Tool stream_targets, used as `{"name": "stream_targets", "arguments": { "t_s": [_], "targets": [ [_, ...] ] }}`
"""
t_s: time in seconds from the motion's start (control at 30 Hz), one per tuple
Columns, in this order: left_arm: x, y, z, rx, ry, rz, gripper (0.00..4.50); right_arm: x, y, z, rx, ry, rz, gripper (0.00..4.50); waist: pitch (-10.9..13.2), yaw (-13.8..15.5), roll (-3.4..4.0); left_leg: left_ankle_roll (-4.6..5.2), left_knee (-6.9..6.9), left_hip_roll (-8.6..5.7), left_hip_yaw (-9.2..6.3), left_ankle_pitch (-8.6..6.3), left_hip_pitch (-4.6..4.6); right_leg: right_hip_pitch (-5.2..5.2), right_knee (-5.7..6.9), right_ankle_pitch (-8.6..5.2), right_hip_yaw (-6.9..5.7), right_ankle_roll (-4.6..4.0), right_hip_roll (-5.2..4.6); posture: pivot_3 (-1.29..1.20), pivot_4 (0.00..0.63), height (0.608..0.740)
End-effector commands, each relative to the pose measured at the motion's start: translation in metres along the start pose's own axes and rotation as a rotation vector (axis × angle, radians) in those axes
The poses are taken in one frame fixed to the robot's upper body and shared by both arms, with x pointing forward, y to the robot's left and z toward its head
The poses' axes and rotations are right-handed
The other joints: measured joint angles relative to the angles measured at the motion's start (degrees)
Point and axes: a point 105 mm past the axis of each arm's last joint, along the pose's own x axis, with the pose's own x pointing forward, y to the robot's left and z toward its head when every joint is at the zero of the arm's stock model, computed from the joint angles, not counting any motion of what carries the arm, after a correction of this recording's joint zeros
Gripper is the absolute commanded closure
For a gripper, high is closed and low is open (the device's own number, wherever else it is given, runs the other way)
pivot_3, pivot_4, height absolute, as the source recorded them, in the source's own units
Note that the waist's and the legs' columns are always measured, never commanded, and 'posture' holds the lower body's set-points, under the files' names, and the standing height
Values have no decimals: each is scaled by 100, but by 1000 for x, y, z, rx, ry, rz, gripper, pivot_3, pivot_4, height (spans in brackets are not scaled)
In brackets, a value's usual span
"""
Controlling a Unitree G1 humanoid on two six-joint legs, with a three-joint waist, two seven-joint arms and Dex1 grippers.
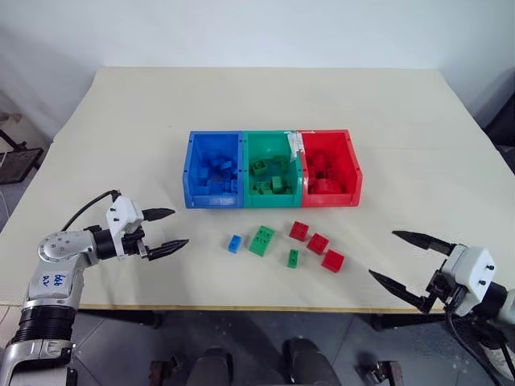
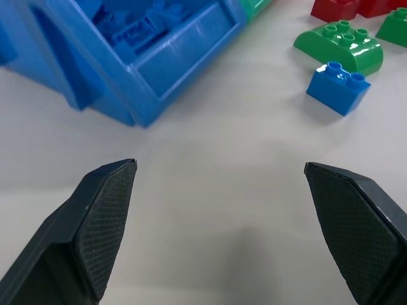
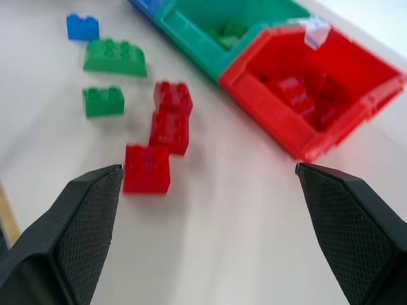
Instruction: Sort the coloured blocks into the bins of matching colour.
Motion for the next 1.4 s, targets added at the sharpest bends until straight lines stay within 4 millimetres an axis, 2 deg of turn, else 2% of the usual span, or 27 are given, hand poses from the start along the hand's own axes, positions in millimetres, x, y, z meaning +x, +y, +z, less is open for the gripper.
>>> {"name": "stream_targets", "arguments": {
  "t_s": [0.03, 0.2, 0.27, 0.4, 0.5, 0.57, 0.67, 0.83, 1.0, 1.13, 1.27, 1.4],
  "targets": [
    [-5, 1, 14, 60, -20, 5, 18, 2, 0, 6, -15, -20, 10, 0, 0, 22, 0, 0, 1, -3, -1, 0, -1, 0, 0, 0, -1, 0, -1, 0, 150, 740],
    [6, -11, 23, 46, -63, -80, 18, -7, -2, 3, -14, 8, -4, 0, 0, 44, 0, 1, 2, -10, -4, 0, -2, 1, -1, 0, -3, 0, -6, 0, 150, 740],
    [14, -26, 27, 82, -70, -178, 18, -20, -6, 0, -19, 47, -34, 0, 0, 57, 0, 1, 2, -10, -3, -1, -3, 1, -1, 0, -3, 0, -5, 0, 150, 740],
    [41, -66, 41, 209, -115, -404, 18, -68, -2, -20, 12, 217, -62, 0, 0, 162, 1, 7, 1, -20, -1, -4, 0, 11, -13, 1, -1, 2, -7, 0, 150, 740],
    [50, -82, 50, 234, -158, -473, 18, -76, 4, -25, 35, 255, -46, 0, 0, 147, 0, 15, 1, -15, -1, -8, 8, 42, -53, 6, 0, 12, 0, 0, 150, 740],
    [53, -87, 54, 236, -171, -489, 18, -69, 6, -22, 43, 240, -27, 0, 0, 92, 1, 25, 0, 0, 7, -13, 24, 62, -67, 6, 3, 11, 10, 0, 150, 740],
    [51, -87, 53, 227, -158, -480, 18, -41, 8, -14, 118, 234, 14, 0, -1, -12, 7, 34, -15, 7, 9, -19, 66, 92, -65, 6, 5, 11, 9, 0, 150, 740],
    [44, -83, 48, 218, -115, -449, 18, 1, 17, -16, 201, 378, 90, 0, -1, 2, 8, 34, -13, 10, 2, -19, 70, 89, -61, 6, 3, 11, 3, 0, 150, 740],
    [36, -81, 49, 210, -103, -422, 18, 30, 15, -35, 271, 560, 59, 0, -1, 71, 8, 20, -6, 0, -10, -15, 50, 84, -74, 6, -8, 11, -10, 0, 150, 740],
    [32, -80, 50, 207, -98, -402, 18, 45, 9, -41, 259, 600, 19, 0, 0, 110, 6, 17, -3, 5, -14, -17, 30, 67, -80, 6, -13, 11, -28, 0, 150, 740],
    [30, -74, 51, 204, -96, -379, 0, 57, 14, -36, 273, 547, 43, 864, -7, 132, -6, 17, 1, 7, -19, -17, 12, 56, -82, 7, -19, 11, -20, 0, 150, 740],
    [30, -71, 51, 204, -96, -372, 0, 60, 23, -32, 269, 506, 87, 2172, -8, 116, -6, 17, 3, 9, -16, -17, 14, 57, -80, 7, -16, 10, -11, 0, 150, 740]
  ]
}}
